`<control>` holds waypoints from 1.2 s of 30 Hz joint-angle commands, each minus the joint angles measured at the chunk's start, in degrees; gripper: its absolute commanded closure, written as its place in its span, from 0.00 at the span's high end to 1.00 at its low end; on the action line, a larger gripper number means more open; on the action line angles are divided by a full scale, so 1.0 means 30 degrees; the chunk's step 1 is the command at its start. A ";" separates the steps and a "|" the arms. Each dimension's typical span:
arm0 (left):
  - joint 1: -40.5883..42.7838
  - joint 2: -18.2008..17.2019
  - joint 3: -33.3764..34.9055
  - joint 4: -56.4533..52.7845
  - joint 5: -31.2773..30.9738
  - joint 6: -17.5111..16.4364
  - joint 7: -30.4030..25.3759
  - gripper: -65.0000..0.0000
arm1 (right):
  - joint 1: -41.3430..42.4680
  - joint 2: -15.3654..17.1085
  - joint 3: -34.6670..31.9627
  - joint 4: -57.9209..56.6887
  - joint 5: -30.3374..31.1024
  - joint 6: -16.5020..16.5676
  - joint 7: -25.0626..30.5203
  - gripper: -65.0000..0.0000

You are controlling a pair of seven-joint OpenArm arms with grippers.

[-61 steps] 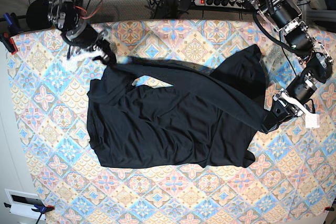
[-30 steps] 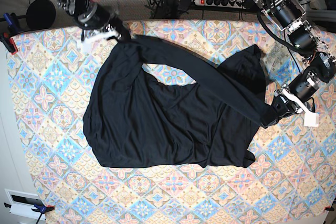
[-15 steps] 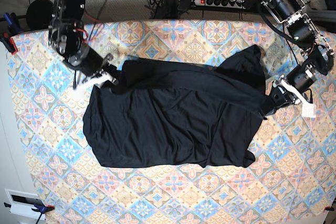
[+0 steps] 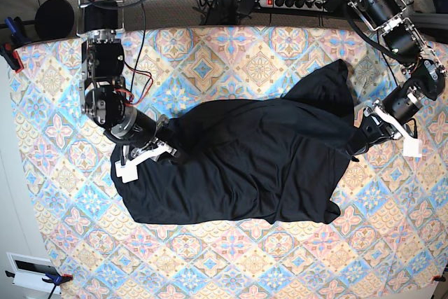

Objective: Layout the t-shirt on the table in an organized manner, then fold the t-shirt properly

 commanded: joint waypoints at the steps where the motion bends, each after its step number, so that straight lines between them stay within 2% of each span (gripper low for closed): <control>1: -0.0308 -0.0315 -0.0380 0.0311 -0.0617 -0.0071 -0.0495 0.00 | 0.0557 0.0097 0.0073 -0.0190 -0.0116 0.0140 0.0262 0.00; 5: -0.0367 -0.0228 -0.1610 0.0281 -0.0617 -0.0071 -0.0495 0.00 | 0.0674 0.0097 0.0073 -0.1421 -0.2666 0.0140 0.0262 0.00; 10: -0.0396 -0.0257 -0.2226 0.0252 -0.0647 -0.0071 -0.0465 0.00 | 0.0674 0.0067 0.0073 -0.3413 -0.6798 0.0199 0.0291 0.00; 14: -0.0308 -0.0286 -0.2489 0.0252 -0.0647 -0.0071 -0.0465 0.00 | 0.1055 -0.0314 0.0073 -0.4527 -0.8321 0.0199 0.0789 0.00; 19: -0.0249 -0.0286 -0.2870 0.0252 -0.0617 -0.0071 -0.0377 0.00 | 0.1641 -0.0314 0.0073 -0.4966 -0.8937 0.0199 0.0994 0.00; 33: 0.0952 -0.0286 -0.2783 0.0223 -0.0442 -0.0071 -0.0436 0.00 | 0.1641 -0.0314 0.0219 -0.4761 -0.8878 0.0199 0.0965 0.00; 36: 0.1011 -0.0257 -0.2783 0.0193 0.0203 -0.0071 -0.0436 0.00 | 0.1934 -0.0314 0.0248 -0.4761 -0.8907 0.0199 0.0965 0.00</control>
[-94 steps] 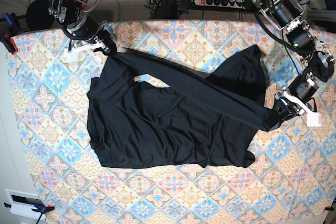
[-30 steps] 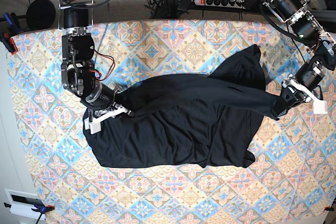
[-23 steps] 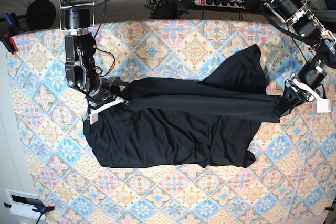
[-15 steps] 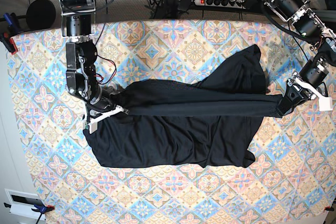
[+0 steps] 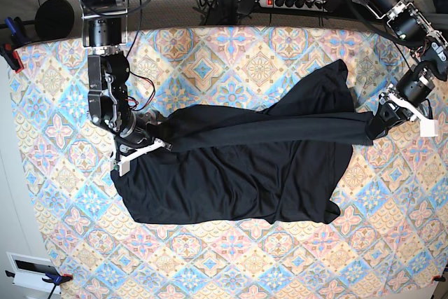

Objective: Layout the t-shirt on the table in an organized manner, then fold the t-shirt properly

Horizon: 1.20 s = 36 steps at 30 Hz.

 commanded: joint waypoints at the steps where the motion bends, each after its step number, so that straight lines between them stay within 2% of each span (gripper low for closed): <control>1: -0.0286 -0.0279 -0.0050 0.0252 -0.0290 -0.0079 -0.0450 0.00 | 0.0718 0.0116 0.0139 0.0375 0.0090 0.0119 0.0360 0.00; 5: -0.0286 -0.0191 -0.0050 0.0252 0.0618 -0.0079 -0.0480 0.00 | 0.0718 0.0116 0.0139 0.0375 0.0090 0.0119 0.0360 0.00; 8: -0.0374 -0.0191 -0.0050 0.0252 0.1351 -0.0079 -0.0480 0.06 | 0.0718 0.0116 0.0139 0.0375 0.0090 0.0089 0.0302 0.08; 10: -0.0403 -0.0161 -0.0050 0.0252 0.1585 -0.0049 -0.0480 0.15 | 0.0718 0.0116 0.0051 0.0375 0.0090 0.0089 0.0272 0.17; 16: -0.0403 -0.0191 -0.0050 -0.0217 0.1907 -0.0049 -0.0333 0.56 | 0.0601 0.0116 0.0110 0.0932 0.0120 0.0089 0.0331 0.43; 19: -0.0403 -0.0308 -0.0050 -0.0833 0.1907 -0.0049 -0.0333 0.65 | 0.0601 0.0116 0.0139 0.2192 0.0149 0.0089 0.0360 0.49; 22: -0.0257 -0.0337 -0.0050 -0.1008 0.1907 -0.0079 -0.0333 0.65 | 0.0601 0.0204 0.0461 0.3774 0.0178 0.0089 0.0360 0.53; 25: -0.0052 -0.0337 -0.0050 -0.1008 0.1907 -0.0079 -0.0333 0.63 | 0.0572 0.0204 0.2982 0.4302 0.0588 0.0148 0.0272 0.53; 28: 0.0036 -0.0337 -0.0050 -0.0979 0.1907 -0.0079 -0.0333 0.61 | 0.0572 -0.0060 0.6469 0.3247 0.2874 0.0148 0.0331 0.53; 32: 0.0036 -0.0308 -0.0050 -0.0979 0.1907 -0.0079 -0.0333 0.59 | 0.0630 -0.0118 0.9956 -0.0182 0.7680 0.0148 0.0331 0.53; 34: 0.0036 -0.0308 -0.0050 -0.0979 0.1907 -0.0079 -0.0333 0.59 | 0.0630 -0.0118 1.0835 -0.1705 0.9614 0.0148 0.0331 0.53; 36: 0.0036 -0.0308 -0.0050 -0.0979 0.1937 -0.0079 -0.0333 0.59 | 0.0542 -0.0118 1.0982 -0.2467 1.0493 0.0148 0.0302 0.53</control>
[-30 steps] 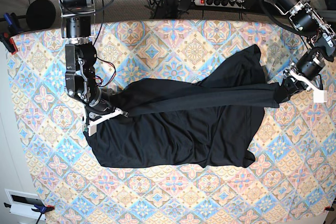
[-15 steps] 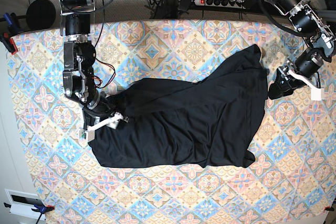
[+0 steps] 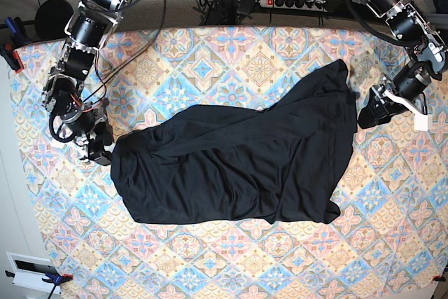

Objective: Layout the t-shirt on the table in an organized manner, then fold the t-shirt properly

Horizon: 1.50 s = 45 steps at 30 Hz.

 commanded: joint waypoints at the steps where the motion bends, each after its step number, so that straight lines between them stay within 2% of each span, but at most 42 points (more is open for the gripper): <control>1: -0.0190 -0.0308 -0.0065 0.0325 -0.0467 -0.0071 -0.0326 0.59 | 0.0345 0.0289 0.0090 0.0381 0.0615 0.0330 0.0076 0.53; 3: -0.0190 -0.0308 -0.0065 0.0325 -0.0438 -0.0071 -0.0326 0.59 | -0.0388 0.0202 0.0060 0.0440 0.0615 0.0330 0.0134 0.53; 6: -0.0190 -0.0308 -0.0065 0.0325 -0.0409 -0.0071 -0.0326 0.59 | -0.1003 -0.0472 0.0031 0.0498 0.0615 0.0330 0.0105 0.53; 12: -0.0190 -0.0308 -0.0065 0.0325 -0.0380 -0.0071 -0.0326 0.59 | -0.2000 -0.0502 -0.0028 0.2110 0.0497 0.0242 0.0134 0.53; 19: -0.0278 -0.0249 -0.0065 0.0325 -0.0380 -0.0071 -0.0326 0.59 | -0.2058 -0.0531 -0.0086 0.1993 0.0468 0.0242 0.0164 0.53; 23: -0.0278 -0.0220 -0.0036 0.0325 -0.0380 -0.0071 -0.0326 0.59 | -0.2058 -0.0531 -0.1141 0.1993 0.0439 0.0242 0.0545 0.53; 31: -0.0190 -0.0249 -0.0036 0.0325 -0.0467 -0.0071 -0.0326 0.59 | -0.2058 -0.0531 -0.4159 0.1993 0.0439 0.0242 0.2743 0.53; 38: 0.0074 -0.0279 -0.0065 0.0325 -0.0497 -0.0071 -0.0326 0.59 | -0.2058 -0.0531 -0.4570 0.0352 0.0439 0.0242 0.3241 0.53; 40: 0.0220 -0.0279 -0.0065 0.0325 -0.0497 -0.0071 -0.0326 0.59 | -0.2058 -0.0531 -0.4570 -0.0469 0.0439 0.0301 0.3241 0.49; 45: 0.0484 -0.0337 -0.0065 0.0384 -0.0526 -0.0071 -0.0326 0.59 | -0.2058 -0.0531 -0.4570 -0.1201 0.0439 0.0359 0.3241 0.29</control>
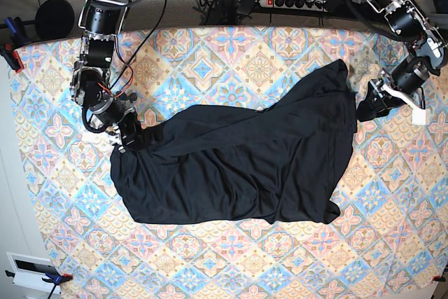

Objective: Layout the t-shirt on the table in an organized manner, then fold the t-shirt properly

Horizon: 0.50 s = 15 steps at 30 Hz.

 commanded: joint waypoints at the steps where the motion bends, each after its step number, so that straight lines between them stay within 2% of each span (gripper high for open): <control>1: -0.0186 -0.0344 -0.0036 0.0369 -0.0577 -0.0071 -0.0304 0.59 | -0.0149 0.0008 -0.0023 -0.0225 -0.0406 -0.0041 0.0348 0.23; 4: 0.0136 -0.0374 0.0169 0.0398 -0.0577 -0.0071 -0.0304 0.59 | -0.0149 0.0008 -0.0053 -0.0166 -0.0406 -0.0041 0.0260 0.00; 8: 0.0371 -0.1605 0.1898 0.1014 -0.0577 -0.0071 -0.0333 0.59 | -0.0149 0.0008 -0.0053 -0.0166 -0.0406 -0.0041 0.0231 0.00; 13: 0.1103 -0.2865 0.2338 0.4179 -0.0401 -0.0101 -0.0363 0.59 | -0.0149 0.0008 -0.0053 -0.0137 -0.0406 -0.0041 0.0231 0.00; 15: 0.1397 -0.3978 0.2895 0.5526 -0.0489 -0.0130 -0.0450 0.59 | -0.0149 0.0008 -0.0053 -0.0137 -0.0406 -0.0041 0.0231 0.00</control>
